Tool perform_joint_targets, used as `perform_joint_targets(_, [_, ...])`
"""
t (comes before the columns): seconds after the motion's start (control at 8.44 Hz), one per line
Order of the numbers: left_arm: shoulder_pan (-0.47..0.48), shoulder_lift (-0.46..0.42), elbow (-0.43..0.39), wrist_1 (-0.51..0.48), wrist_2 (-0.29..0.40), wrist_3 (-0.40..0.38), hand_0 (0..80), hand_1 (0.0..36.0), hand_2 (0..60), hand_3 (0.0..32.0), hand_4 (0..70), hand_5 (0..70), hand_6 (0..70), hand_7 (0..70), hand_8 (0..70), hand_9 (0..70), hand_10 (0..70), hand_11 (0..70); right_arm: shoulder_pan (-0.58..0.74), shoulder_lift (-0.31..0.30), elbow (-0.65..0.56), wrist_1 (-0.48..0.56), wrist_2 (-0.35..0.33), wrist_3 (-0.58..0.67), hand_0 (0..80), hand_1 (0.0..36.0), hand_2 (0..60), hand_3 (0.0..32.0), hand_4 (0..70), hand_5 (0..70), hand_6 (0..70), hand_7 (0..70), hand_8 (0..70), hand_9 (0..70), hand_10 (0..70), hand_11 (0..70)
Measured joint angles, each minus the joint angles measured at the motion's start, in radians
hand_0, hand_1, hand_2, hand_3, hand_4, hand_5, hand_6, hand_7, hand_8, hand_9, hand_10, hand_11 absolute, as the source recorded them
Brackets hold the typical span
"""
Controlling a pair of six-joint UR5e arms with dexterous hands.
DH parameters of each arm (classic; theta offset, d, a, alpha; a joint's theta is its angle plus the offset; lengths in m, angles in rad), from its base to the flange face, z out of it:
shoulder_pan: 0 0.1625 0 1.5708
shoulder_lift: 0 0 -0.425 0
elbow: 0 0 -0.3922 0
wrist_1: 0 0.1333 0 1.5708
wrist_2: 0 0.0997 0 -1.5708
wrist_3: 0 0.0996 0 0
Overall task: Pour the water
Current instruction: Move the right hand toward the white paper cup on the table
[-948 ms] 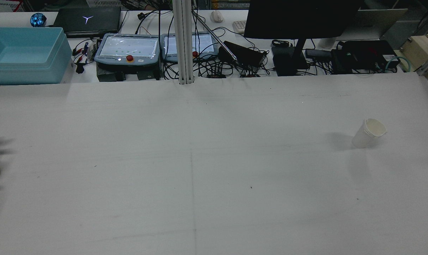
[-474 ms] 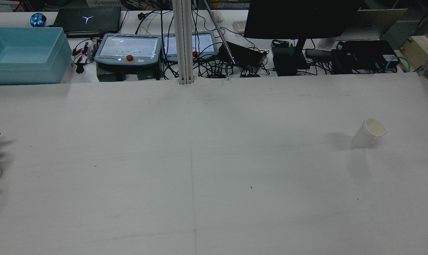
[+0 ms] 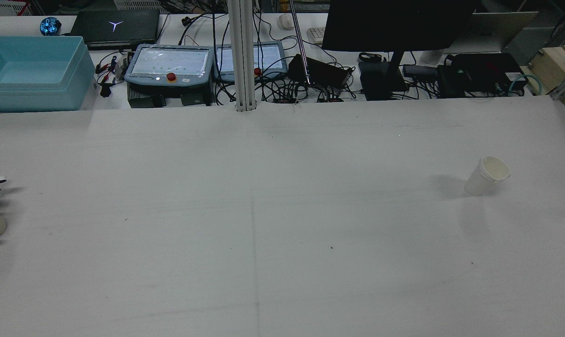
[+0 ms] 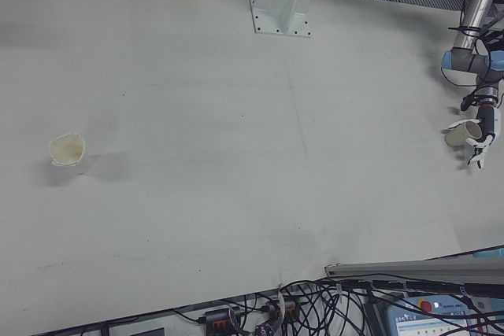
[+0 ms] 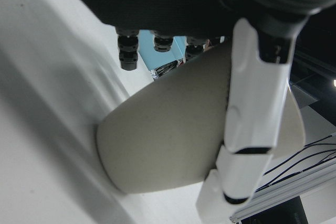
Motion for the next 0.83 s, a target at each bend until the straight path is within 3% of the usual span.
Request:
perform_joint_targets(0.24, [-0.001, 0.003, -0.055, 0.068, 0.000, -0.064, 59.2, 36.0, 60.0, 0.0, 39.6, 70.0, 11.5, 21.6, 4.3, 3.3, 7.3, 13.4, 0.004, 0.004, 0.001, 0.000, 0.001, 0.010, 47.0, 12.8, 15.5, 0.0, 10.8, 70.0, 10.9, 21.8, 6.4, 10.0, 5.0, 8.3])
perform_joint_targets(0.47, [-0.002, 0.006, -0.114, 0.138, 0.000, -0.125, 62.3, 36.0, 60.0, 0.0, 39.4, 70.0, 11.7, 21.8, 4.6, 3.5, 7.2, 13.7, 0.000, 0.012, -0.001, 0.000, -0.001, 0.005, 48.2, 15.4, 20.5, 0.0, 13.3, 70.0, 13.9, 25.4, 7.9, 11.8, 6.1, 9.9])
perform_joint_targets(0.59, [-0.003, 0.009, -0.148, 0.172, 0.000, -0.154, 63.8, 36.0, 60.0, 0.0, 38.6, 70.0, 11.5, 21.7, 4.5, 3.4, 7.2, 13.7, -0.018, 0.016, -0.018, 0.002, -0.001, -0.032, 48.5, 16.1, 20.4, 0.0, 12.1, 70.0, 13.0, 22.9, 7.9, 10.9, 6.9, 11.2])
perform_joint_targets(0.71, [-0.004, 0.013, -0.181, 0.198, -0.001, -0.178, 66.8, 36.0, 60.0, 0.0, 37.9, 70.0, 11.6, 21.9, 4.6, 3.5, 7.2, 13.8, -0.049, 0.036, -0.081, 0.016, -0.003, -0.090, 48.6, 16.1, 17.4, 0.0, 8.9, 48.6, 10.0, 15.6, 6.0, 7.1, 7.3, 12.1])
perform_joint_targets(0.83, [-0.004, 0.017, -0.211, 0.219, -0.007, -0.201, 68.3, 36.0, 60.0, 0.0, 37.7, 70.0, 11.7, 22.0, 4.7, 3.7, 7.3, 13.8, -0.103, 0.085, -0.221, 0.077, -0.006, -0.140, 49.6, 16.9, 15.8, 0.0, 9.0, 37.4, 8.8, 12.6, 6.0, 6.1, 4.9, 8.8])
